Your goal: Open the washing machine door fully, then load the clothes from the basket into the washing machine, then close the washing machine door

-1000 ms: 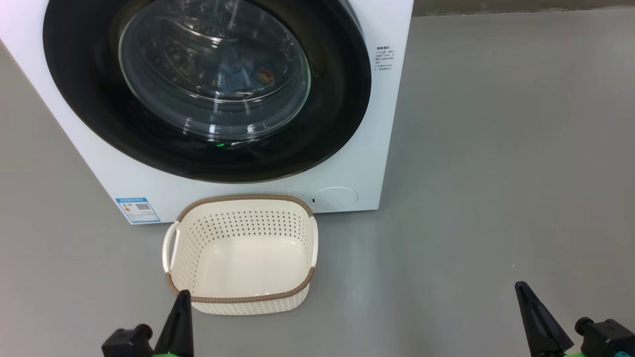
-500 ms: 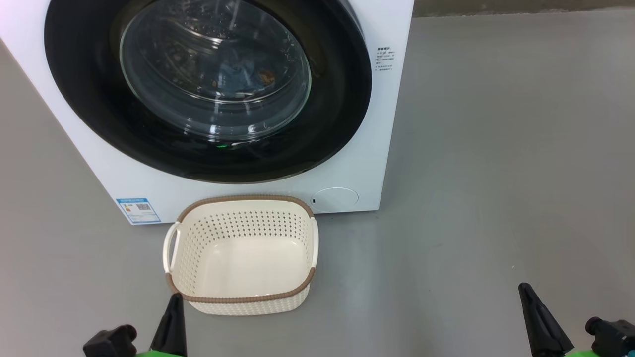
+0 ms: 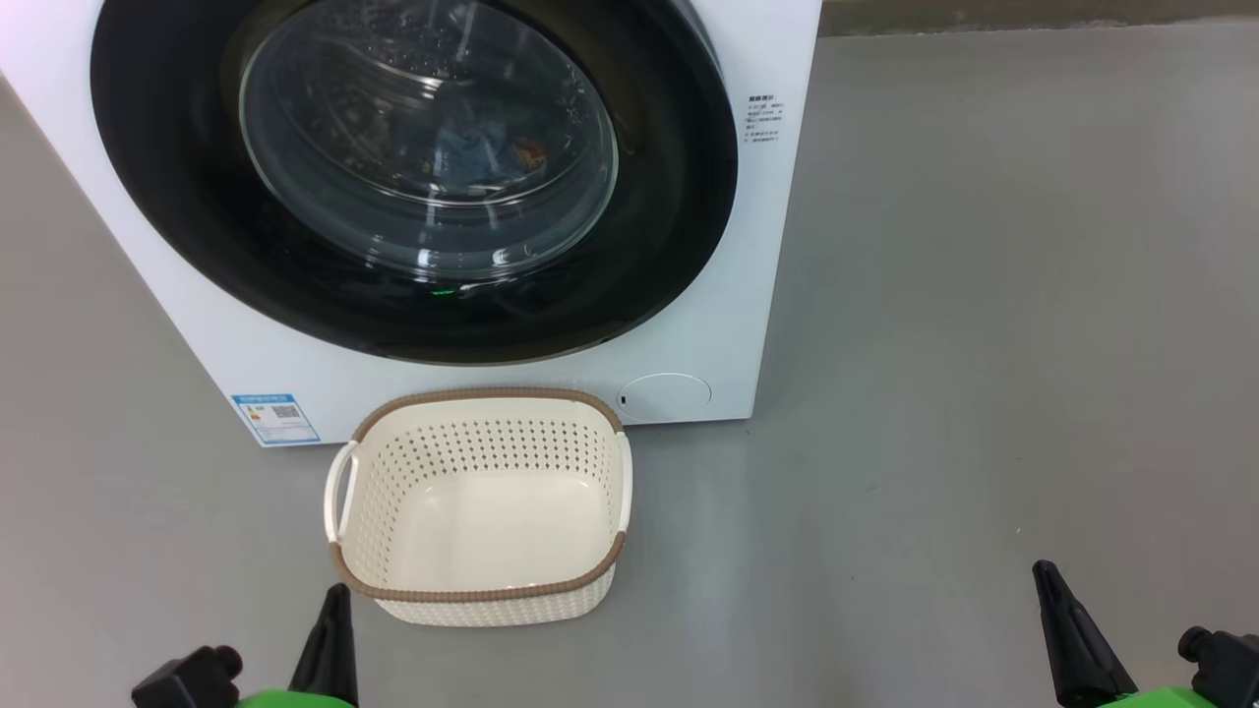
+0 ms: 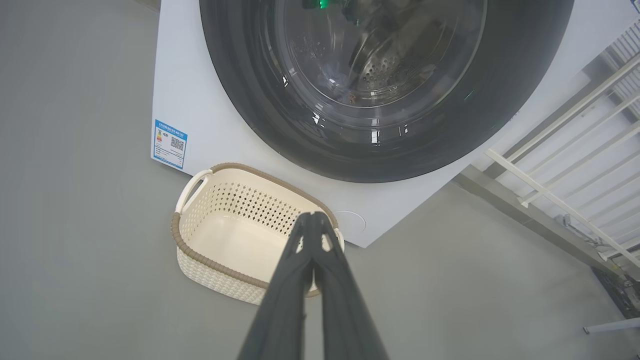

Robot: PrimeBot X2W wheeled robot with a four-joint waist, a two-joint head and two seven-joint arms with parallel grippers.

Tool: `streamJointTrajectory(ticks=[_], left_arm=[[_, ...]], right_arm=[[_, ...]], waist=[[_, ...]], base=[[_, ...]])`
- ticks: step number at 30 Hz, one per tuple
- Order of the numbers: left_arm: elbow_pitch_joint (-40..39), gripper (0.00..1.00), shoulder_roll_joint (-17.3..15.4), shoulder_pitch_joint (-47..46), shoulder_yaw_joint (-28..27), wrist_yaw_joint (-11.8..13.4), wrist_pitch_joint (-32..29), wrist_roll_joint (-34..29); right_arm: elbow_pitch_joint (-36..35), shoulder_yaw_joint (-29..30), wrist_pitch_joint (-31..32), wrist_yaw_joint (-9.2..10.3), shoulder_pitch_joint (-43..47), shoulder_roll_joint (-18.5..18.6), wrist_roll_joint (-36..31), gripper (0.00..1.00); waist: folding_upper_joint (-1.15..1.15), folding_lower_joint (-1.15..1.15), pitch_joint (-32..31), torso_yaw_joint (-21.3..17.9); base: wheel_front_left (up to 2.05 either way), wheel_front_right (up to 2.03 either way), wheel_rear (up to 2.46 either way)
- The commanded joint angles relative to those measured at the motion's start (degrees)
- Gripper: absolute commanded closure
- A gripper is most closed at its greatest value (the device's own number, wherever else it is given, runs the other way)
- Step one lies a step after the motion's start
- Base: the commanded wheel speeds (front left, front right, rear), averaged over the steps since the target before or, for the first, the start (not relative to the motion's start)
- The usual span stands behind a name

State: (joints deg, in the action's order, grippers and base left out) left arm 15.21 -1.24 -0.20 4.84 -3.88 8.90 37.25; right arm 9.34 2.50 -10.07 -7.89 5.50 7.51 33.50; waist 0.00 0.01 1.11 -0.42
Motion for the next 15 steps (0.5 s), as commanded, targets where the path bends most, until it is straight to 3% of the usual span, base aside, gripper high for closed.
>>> streamJointTrajectory(ticks=[1,15], left_arm=[[-1.2,1.0,-0.7,-2.3,-1.2,-0.5,-0.3,1.5],[-1.2,1.0,-0.8,-2.9,-2.7,-0.9,-2.6,9.8]], right_arm=[[-1.1,0.0,0.4,0.11,-2.6,0.5,2.1,1.0],[-0.2,0.2,2.6,0.16,-4.0,0.0,11.2,1.0]], waist=[[0.0,-0.01,0.0,0.0],[0.0,-0.01,-0.2,0.1]], base=[[0.0,0.0,0.0],[0.0,0.0,0.0]])
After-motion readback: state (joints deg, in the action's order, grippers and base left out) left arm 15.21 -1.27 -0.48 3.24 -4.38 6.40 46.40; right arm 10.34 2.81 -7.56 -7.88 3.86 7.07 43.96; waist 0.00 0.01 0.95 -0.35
